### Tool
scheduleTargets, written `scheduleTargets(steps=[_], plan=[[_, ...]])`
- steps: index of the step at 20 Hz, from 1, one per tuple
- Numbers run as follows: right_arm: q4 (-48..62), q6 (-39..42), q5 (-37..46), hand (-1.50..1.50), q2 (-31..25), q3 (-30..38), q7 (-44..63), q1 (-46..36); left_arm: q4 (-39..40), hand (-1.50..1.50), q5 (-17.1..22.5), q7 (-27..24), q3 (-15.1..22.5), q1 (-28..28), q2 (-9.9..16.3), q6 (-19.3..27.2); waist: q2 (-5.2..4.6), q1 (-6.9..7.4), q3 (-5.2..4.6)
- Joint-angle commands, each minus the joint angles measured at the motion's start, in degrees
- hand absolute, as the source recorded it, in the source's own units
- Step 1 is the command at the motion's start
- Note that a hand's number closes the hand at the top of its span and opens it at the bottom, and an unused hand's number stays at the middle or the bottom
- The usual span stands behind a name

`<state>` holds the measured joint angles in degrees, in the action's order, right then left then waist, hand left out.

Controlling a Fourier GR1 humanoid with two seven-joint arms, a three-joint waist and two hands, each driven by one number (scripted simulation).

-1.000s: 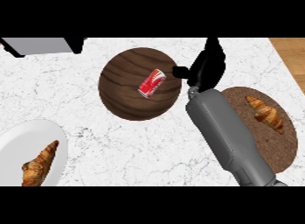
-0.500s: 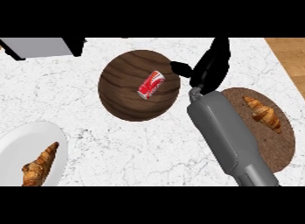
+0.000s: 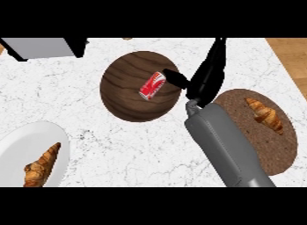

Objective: Pick the can from the placemat and place it in the bowl

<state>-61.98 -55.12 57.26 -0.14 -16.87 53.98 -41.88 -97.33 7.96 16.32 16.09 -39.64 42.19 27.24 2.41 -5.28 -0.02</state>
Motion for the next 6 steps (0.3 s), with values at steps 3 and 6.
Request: scheduleTargets(steps=[3, 6], plan=[[-3.6, -5.3, -2.0, -1.50, 0.1, -4.8, 0.9, 4.0, -11.6, 0.00, 0.0, -8.8, -3.7, 15.8, -3.5, 1.1, 0.44, -1.53, -0.04], [-4.6, -5.9, -2.4, -1.50, 0.1, -7.1, 0.5, 5.4, -11.5, 0.00, -0.1, -8.5, -3.8, 16.4, -3.6, 1.4, 0.26, -1.70, -0.10]])
